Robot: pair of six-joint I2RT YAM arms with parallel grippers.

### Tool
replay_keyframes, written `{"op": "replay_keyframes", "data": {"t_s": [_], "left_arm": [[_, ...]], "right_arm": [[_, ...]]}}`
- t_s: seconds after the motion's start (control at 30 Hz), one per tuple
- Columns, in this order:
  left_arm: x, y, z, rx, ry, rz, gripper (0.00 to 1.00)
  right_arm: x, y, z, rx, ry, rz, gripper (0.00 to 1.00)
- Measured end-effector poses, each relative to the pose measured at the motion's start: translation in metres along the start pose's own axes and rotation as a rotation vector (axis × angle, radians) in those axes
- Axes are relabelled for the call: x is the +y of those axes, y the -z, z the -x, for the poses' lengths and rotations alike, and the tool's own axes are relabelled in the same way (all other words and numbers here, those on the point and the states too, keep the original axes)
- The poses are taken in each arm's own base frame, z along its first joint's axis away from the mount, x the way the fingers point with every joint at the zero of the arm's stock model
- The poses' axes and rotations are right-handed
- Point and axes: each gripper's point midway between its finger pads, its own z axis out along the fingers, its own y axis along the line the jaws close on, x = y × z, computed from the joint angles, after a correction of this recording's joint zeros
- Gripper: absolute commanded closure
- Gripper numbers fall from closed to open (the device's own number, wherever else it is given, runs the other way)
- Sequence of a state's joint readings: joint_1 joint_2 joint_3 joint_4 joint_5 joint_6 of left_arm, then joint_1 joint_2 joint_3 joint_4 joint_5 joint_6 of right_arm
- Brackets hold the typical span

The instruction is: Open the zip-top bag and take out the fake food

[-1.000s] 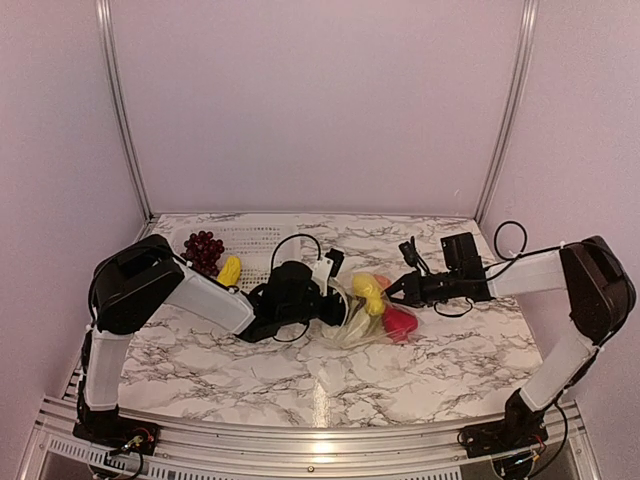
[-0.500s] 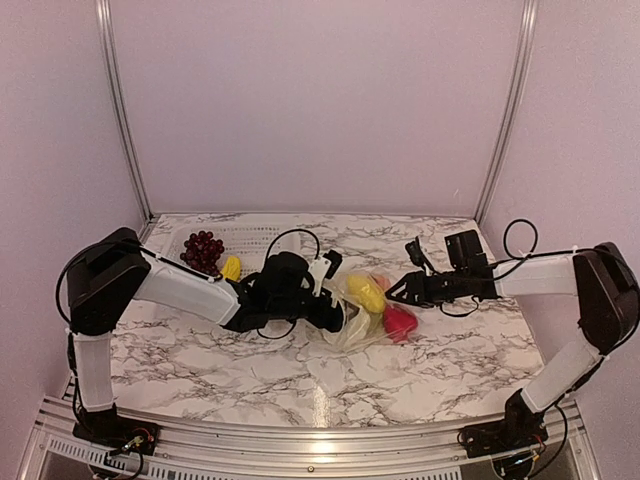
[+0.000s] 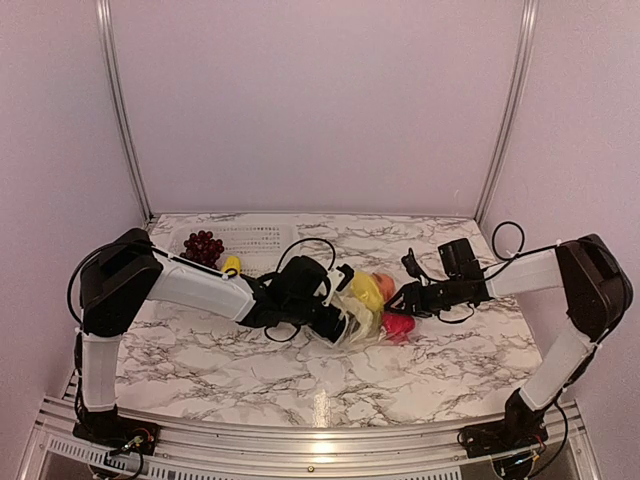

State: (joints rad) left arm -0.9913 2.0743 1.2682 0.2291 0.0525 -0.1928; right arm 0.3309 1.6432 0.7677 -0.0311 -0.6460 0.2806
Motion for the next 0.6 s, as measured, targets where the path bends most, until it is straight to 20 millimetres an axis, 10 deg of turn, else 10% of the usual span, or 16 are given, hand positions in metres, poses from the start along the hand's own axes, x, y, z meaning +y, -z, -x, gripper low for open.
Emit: {"op": "replay_keyframes", "data": {"t_s": [0.3,0.6], "left_arm": [[0.001,-0.004,0.002,0.006,-0.028,0.018,0.55],[-0.003,0.012,-0.001,0.026,-0.045,0.001,0.75]], "right_arm": [[0.002,-0.001,0.009,-0.025,0.032,0.022,1.0],[0.002,0.001,0.011,-0.038,0.038,0.013,1.0]]}}
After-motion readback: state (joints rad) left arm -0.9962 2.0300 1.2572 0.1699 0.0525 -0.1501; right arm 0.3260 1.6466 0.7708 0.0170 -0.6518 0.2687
